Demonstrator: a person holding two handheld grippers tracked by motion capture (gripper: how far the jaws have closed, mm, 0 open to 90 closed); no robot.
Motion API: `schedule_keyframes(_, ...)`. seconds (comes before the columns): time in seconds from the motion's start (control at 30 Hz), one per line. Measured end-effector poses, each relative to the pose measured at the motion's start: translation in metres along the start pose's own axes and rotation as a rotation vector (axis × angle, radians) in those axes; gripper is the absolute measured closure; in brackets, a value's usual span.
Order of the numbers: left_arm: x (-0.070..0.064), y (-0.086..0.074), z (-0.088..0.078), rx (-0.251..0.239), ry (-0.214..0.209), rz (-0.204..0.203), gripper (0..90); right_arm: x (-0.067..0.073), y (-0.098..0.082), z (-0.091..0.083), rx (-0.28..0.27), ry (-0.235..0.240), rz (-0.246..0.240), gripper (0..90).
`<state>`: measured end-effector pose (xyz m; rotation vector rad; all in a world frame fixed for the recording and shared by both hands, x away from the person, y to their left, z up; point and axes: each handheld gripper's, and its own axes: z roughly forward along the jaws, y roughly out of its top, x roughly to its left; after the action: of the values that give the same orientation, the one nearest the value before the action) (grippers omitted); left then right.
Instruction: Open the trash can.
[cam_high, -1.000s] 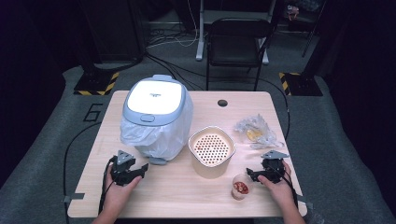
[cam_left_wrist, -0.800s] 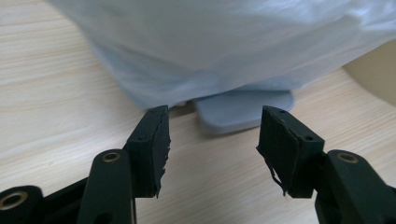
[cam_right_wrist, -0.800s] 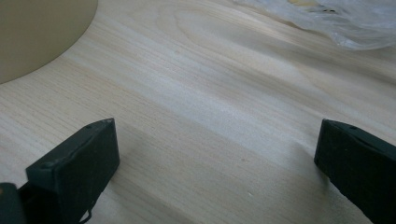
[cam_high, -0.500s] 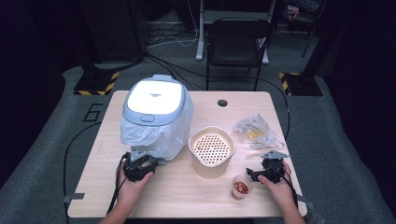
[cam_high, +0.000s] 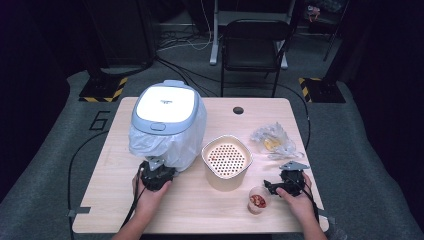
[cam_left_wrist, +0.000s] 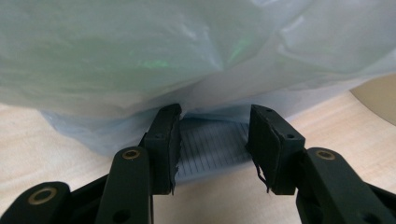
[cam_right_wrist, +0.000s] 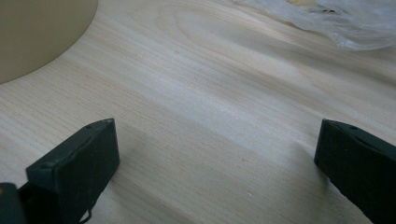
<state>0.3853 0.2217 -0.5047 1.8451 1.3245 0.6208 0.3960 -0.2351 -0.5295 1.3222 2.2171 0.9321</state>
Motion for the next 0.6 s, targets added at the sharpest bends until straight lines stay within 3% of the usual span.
schedule_keyframes(0.1,-0.001,-0.001,0.003,-0.022,0.015,-0.030,53.2,0.000,0.000,0.000,0.000,0.000,0.000,0.0)
schedule_keyframes(0.17,-0.002,-0.003,0.003,-0.025,0.039,-0.004,53.3,0.000,0.000,0.000,0.000,0.000,0.000,0.0)
schedule_keyframes(0.2,-0.004,-0.004,0.003,-0.038,0.047,-0.024,53.4,0.000,0.000,0.000,0.000,0.000,0.000,0.0)
schedule_keyframes(0.27,-0.007,-0.005,0.003,-0.055,0.059,-0.026,53.5,0.000,0.000,0.000,0.000,0.000,0.000,0.0)
schedule_keyframes(0.3,-0.007,-0.007,0.003,-0.064,0.086,-0.015,53.5,0.000,0.000,0.000,0.000,0.000,0.000,0.0)
schedule_keyframes(0.33,-0.011,-0.009,0.004,-0.092,0.095,-0.045,53.6,0.000,0.000,0.000,0.000,0.000,0.000,0.0)
schedule_keyframes(0.4,-0.010,-0.010,0.002,-0.073,0.093,-0.029,53.5,0.000,0.000,0.000,0.000,0.000,0.000,0.0)
schedule_keyframes(0.6,-0.010,-0.015,0.004,-0.122,0.111,-0.027,53.4,0.000,0.000,-0.001,0.001,0.007,-0.001,0.0)
